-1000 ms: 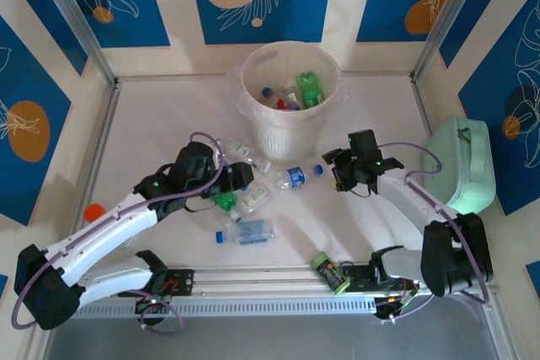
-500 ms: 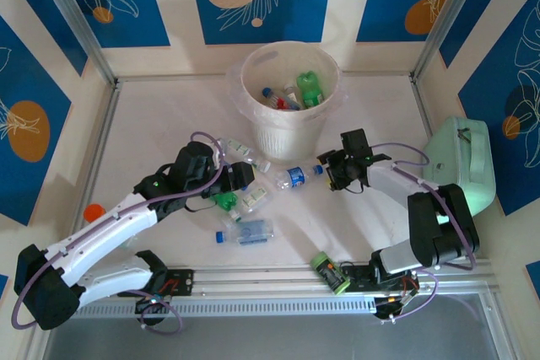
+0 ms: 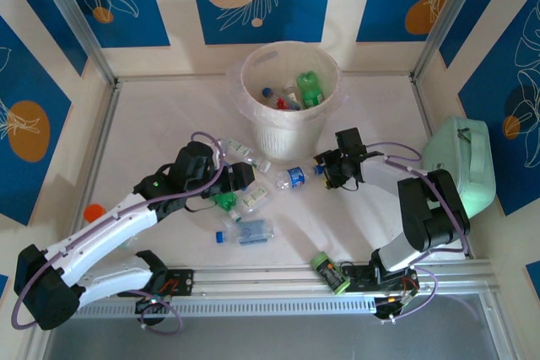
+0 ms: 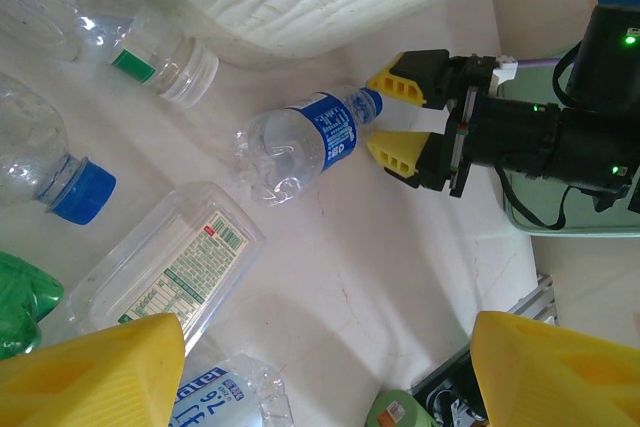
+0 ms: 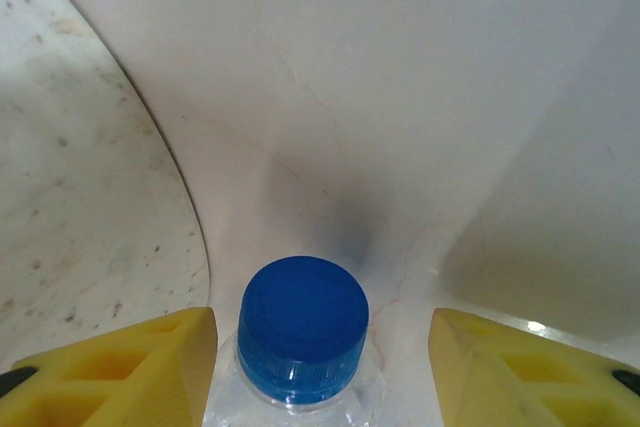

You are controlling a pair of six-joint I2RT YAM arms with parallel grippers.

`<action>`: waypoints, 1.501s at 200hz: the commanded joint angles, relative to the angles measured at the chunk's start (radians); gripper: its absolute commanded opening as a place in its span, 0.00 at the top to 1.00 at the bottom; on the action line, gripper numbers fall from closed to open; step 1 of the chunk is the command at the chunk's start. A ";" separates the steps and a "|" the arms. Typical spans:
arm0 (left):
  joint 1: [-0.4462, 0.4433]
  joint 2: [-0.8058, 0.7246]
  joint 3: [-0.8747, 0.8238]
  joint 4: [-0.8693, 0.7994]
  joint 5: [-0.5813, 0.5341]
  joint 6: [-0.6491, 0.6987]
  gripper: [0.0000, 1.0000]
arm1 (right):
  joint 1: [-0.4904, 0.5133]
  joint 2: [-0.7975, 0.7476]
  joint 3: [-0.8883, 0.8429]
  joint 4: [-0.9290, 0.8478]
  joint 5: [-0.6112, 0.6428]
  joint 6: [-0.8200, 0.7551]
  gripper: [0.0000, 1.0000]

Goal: Put the plastic bottles in the bin

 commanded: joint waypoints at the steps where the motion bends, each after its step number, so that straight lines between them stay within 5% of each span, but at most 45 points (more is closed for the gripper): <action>1: 0.008 -0.020 -0.010 0.004 0.020 0.017 0.25 | 0.006 0.017 0.023 0.014 -0.017 0.013 0.42; 124: 0.009 -0.026 -0.016 0.002 0.030 0.017 0.25 | 0.002 0.063 0.023 0.061 -0.030 0.021 0.50; 187: 0.008 -0.029 -0.017 0.006 0.029 0.010 0.25 | -0.001 0.024 0.025 0.034 -0.019 -0.006 0.66; 263: 0.008 -0.023 0.040 0.005 0.056 0.046 0.18 | -0.001 -0.271 -0.028 -0.073 -0.008 -0.137 0.75; 300: 0.007 0.007 0.053 0.132 0.173 0.008 0.18 | 0.001 -0.537 -0.044 -0.205 0.005 -0.238 0.77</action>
